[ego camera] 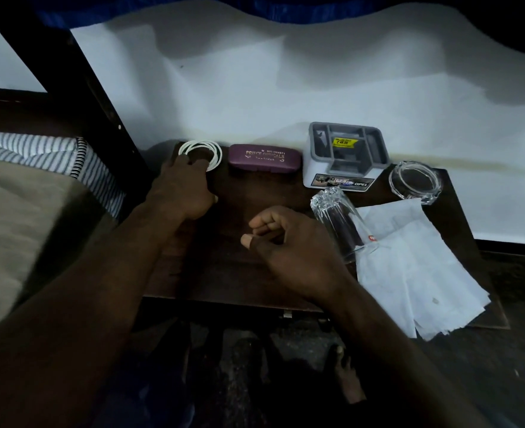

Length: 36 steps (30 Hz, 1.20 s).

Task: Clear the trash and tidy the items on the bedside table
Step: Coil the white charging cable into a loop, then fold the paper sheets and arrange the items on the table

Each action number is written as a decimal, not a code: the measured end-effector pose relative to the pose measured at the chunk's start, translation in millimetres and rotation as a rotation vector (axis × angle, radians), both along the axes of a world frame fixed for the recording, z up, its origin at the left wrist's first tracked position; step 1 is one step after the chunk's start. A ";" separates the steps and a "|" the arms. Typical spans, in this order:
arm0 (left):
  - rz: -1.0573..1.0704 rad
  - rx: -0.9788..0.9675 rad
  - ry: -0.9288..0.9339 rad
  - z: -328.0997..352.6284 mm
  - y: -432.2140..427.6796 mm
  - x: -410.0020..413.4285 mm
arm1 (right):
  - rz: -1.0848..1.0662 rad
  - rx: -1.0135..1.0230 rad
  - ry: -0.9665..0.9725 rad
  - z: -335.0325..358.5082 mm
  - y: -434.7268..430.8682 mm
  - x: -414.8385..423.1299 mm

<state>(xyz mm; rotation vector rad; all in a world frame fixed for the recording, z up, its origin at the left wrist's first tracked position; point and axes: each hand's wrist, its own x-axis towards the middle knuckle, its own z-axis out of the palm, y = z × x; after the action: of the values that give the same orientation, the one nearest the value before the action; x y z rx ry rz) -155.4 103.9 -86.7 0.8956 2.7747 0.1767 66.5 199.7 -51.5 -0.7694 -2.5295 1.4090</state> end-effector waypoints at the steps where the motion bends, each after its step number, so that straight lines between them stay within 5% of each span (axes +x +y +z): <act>1: 0.001 0.007 -0.005 1.3 -0.3 2.2 | 0.002 0.005 0.003 0.5 0.1 0.8; 15: -0.468 0.214 -0.114 38.6 27.1 113.8 | -0.019 0.151 -0.056 15.6 20.8 29.0; 36: -0.377 0.457 -0.199 40.8 81.5 180.7 | -0.161 0.272 -0.192 28.3 86.3 143.9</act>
<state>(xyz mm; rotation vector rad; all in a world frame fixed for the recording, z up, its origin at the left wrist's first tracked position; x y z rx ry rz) 25.2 185.4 -45.9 1.3985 2.3627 0.8059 210.4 286.0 -23.2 -1.0694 -2.6514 0.9577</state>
